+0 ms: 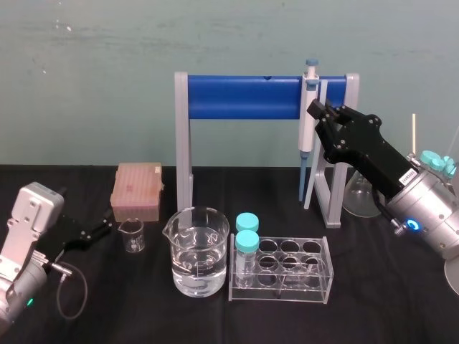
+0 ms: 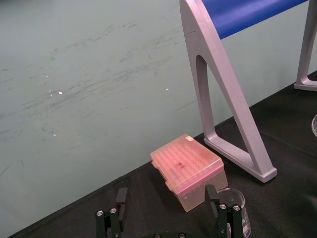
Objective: Pick up the stirring rod with one hand, then place it down.
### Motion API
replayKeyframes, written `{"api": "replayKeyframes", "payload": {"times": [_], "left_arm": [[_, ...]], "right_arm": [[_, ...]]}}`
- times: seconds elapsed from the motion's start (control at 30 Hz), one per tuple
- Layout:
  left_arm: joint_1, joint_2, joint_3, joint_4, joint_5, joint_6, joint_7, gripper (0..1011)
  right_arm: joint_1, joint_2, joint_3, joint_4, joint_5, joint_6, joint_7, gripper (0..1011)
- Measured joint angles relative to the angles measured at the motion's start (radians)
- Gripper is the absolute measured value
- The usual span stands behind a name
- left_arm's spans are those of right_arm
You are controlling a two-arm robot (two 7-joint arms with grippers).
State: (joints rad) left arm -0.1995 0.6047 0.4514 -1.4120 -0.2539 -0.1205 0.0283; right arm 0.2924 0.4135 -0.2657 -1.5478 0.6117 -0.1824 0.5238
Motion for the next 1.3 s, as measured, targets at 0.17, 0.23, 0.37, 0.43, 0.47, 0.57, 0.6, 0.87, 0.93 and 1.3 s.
{"api": "replayKeyframes", "payload": {"times": [0.17, 0.23, 0.37, 0.43, 0.47, 0.57, 0.6, 0.87, 0.93, 1.3], "left_arm": [[0.000, 0.000, 0.000, 0.000, 0.000, 0.000, 0.000, 1000], [0.000, 0.000, 0.000, 0.000, 0.000, 0.000, 0.000, 1000], [0.000, 0.000, 0.000, 0.000, 0.000, 0.000, 0.000, 1000], [0.000, 0.000, 0.000, 0.000, 0.000, 0.000, 0.000, 1000], [0.000, 0.000, 0.000, 0.000, 0.000, 0.000, 0.000, 1000], [0.000, 0.000, 0.000, 0.000, 0.000, 0.000, 0.000, 1000], [0.000, 0.000, 0.000, 0.000, 0.000, 0.000, 0.000, 1000], [0.000, 0.000, 0.000, 0.000, 0.000, 0.000, 0.000, 1000], [0.000, 0.000, 0.000, 0.000, 0.000, 0.000, 0.000, 1000], [0.000, 0.000, 0.000, 0.000, 0.000, 0.000, 0.000, 1000]], "right_arm": [[0.000, 0.000, 0.000, 0.000, 0.000, 0.000, 0.000, 69], [0.000, 0.001, -0.002, 0.002, 0.000, 0.001, 0.001, 69], [-0.002, 0.006, -0.008, 0.006, 0.002, 0.006, 0.013, 69], [-0.005, 0.010, -0.013, 0.007, 0.006, 0.007, 0.022, 69], [-0.009, 0.014, -0.018, 0.008, 0.009, 0.009, 0.034, 69], [-0.018, 0.022, -0.028, 0.011, 0.012, 0.008, 0.052, 69], [-0.021, 0.025, -0.031, 0.011, 0.012, 0.008, 0.055, 69], [-0.047, 0.042, -0.051, 0.025, 0.011, -0.003, 0.078, 69], [-0.049, 0.042, -0.057, 0.035, 0.008, -0.012, 0.084, 69], [-0.041, 0.023, -0.092, 0.120, -0.033, -0.085, 0.125, 69]]}}
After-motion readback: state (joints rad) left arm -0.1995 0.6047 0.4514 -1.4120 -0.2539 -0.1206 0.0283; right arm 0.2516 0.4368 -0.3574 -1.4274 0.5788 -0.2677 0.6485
